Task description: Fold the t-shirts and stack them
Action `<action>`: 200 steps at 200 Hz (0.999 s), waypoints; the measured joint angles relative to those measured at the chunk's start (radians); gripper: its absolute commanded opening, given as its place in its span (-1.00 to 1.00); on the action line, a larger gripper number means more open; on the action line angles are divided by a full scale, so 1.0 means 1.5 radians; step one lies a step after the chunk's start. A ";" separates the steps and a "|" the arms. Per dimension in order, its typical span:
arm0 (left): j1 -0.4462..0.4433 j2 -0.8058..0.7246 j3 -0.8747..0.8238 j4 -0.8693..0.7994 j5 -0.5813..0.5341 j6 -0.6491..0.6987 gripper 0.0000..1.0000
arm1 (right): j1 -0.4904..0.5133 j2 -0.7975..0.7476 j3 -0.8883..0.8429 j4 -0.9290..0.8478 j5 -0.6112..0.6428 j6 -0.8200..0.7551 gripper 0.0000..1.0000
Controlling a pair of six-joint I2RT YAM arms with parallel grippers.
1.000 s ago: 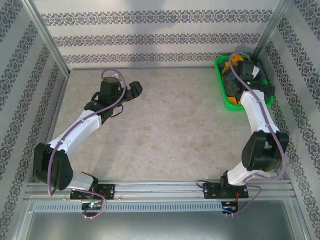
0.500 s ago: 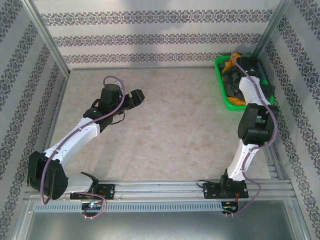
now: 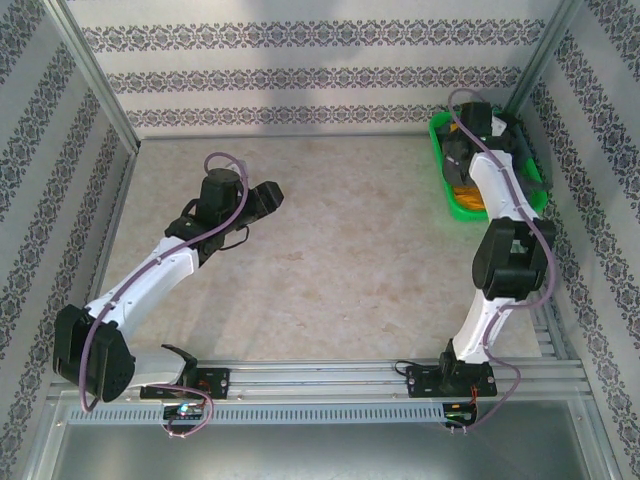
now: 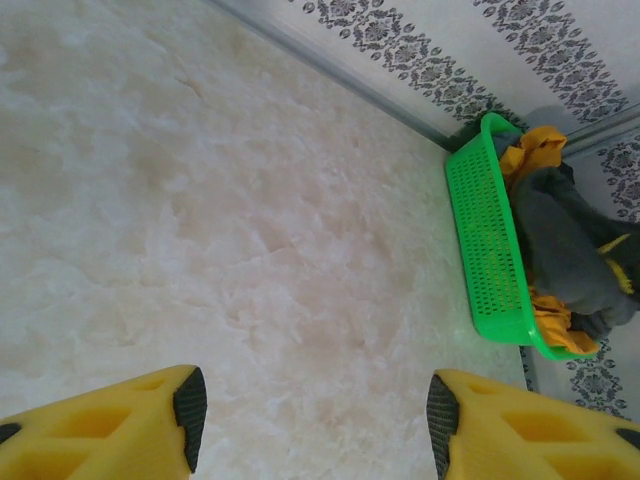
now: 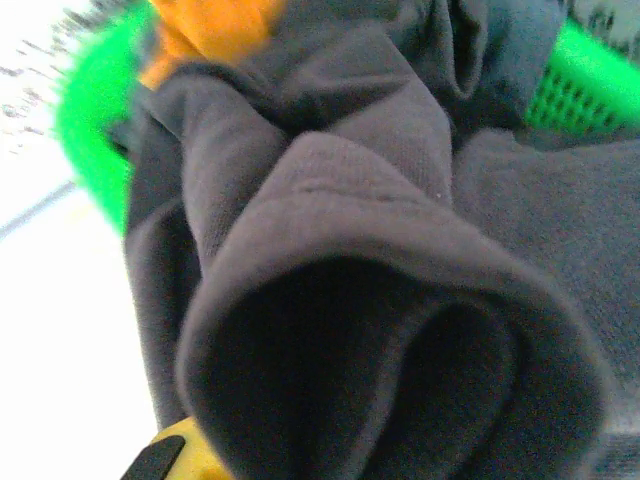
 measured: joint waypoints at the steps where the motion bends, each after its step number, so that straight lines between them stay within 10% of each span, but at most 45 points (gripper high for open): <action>1: 0.000 0.001 0.000 0.000 0.000 0.000 0.16 | 0.001 -0.003 0.000 0.001 0.001 0.000 -1.00; 64: 0.000 0.028 0.021 -0.025 -0.026 -0.002 0.14 | 0.115 -0.180 0.056 0.092 0.040 -0.048 -1.00; 125: 0.000 -0.004 0.050 -0.157 -0.169 -0.007 0.35 | 0.452 -0.187 0.037 0.182 0.045 -0.176 -1.00; 149: 0.005 -0.043 0.062 -0.225 -0.226 -0.010 0.41 | 0.513 -0.188 -0.092 0.190 -0.002 -0.169 0.08; 200: 0.036 -0.085 0.070 -0.283 -0.235 -0.011 0.46 | 0.457 -0.216 -0.282 0.142 -0.092 -0.080 0.10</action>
